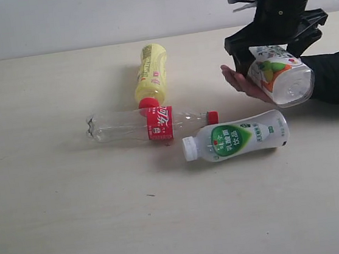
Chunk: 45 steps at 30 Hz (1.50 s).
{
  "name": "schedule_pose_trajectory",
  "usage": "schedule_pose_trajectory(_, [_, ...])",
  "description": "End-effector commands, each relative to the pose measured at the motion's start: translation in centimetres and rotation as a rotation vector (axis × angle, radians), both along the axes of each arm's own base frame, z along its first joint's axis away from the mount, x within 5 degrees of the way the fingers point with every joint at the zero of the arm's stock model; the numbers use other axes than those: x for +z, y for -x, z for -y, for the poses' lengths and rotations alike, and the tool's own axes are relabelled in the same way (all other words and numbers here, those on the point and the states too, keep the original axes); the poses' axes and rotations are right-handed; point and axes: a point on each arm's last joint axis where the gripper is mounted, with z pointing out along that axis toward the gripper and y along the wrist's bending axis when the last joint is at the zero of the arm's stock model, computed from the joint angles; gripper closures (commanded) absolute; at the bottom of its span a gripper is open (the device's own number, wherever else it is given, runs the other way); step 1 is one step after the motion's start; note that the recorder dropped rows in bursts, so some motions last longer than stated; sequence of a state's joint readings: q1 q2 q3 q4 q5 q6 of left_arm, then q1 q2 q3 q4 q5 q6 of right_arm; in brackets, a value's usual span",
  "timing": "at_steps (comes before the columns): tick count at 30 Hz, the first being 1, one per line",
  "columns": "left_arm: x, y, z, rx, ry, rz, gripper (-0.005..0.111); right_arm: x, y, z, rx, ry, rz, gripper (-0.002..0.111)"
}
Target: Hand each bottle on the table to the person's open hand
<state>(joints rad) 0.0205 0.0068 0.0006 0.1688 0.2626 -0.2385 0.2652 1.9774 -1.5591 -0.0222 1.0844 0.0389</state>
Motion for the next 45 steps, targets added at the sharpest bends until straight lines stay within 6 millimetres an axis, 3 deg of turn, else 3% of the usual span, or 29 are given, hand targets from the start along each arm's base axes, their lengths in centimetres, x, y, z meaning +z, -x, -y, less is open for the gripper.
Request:
schedule_pose_trajectory(1, [0.1, 0.0, 0.0, -0.006, -0.003, 0.013, 0.107, 2.7, 0.2, 0.3, -0.002, -0.016, 0.083, 0.015])
schedule_pose_trajectory(15, [0.1, 0.0, 0.0, -0.006, -0.003, 0.013, 0.107, 10.6, 3.3, 0.9, 0.002, -0.098, 0.292, 0.017])
schedule_pose_trajectory(18, [0.1, 0.0, 0.0, -0.006, -0.003, 0.013, 0.107, 11.8, 4.3, 1.1, 0.002, -0.114, 0.351, 0.029])
schedule_pose_trajectory(23, [0.1, 0.0, 0.0, -0.006, -0.003, 0.013, 0.107, 13.3, 6.9, 1.8, 0.004, -0.152, 0.492, 0.061])
schedule_pose_trajectory(27, [0.1, 0.0, 0.0, -0.006, -0.003, 0.013, 0.107, 14.3, 9.9, 2.4, -0.004, -0.208, 0.604, 0.089])
schedule_pose_trajectory(30, [0.1, 0.0, 0.0, -0.006, -0.003, 0.013, 0.107, 15.0, 12.5, 3.1, -0.007, -0.238, 0.684, 0.103])
schedule_pose_trajectory(32, [0.1, 0.0, 0.0, -0.006, -0.003, 0.013, 0.107, 15.1, 14.2, 3.5, -0.011, -0.258, 0.729, 0.108])
schedule_pose_trajectory(39, [0.1, 0.0, 0.0, -0.006, -0.003, 0.013, 0.107, 13.8, 20.0, 4.8, 0.024, -0.316, 0.864, 0.108])
schedule_pose_trajectory(42, [0.1, 0.0, 0.0, -0.006, -0.003, 0.013, 0.107, 11.3, 24.0, 5.9, -0.021, -0.397, 1.015, 0.108])
schedule_pose_trajectory(45, [0.1, 0.0, 0.0, -0.006, -0.003, 0.013, 0.107, 8.2, 26.2, 6.6, -0.087, -0.462, 1.075, 0.108])
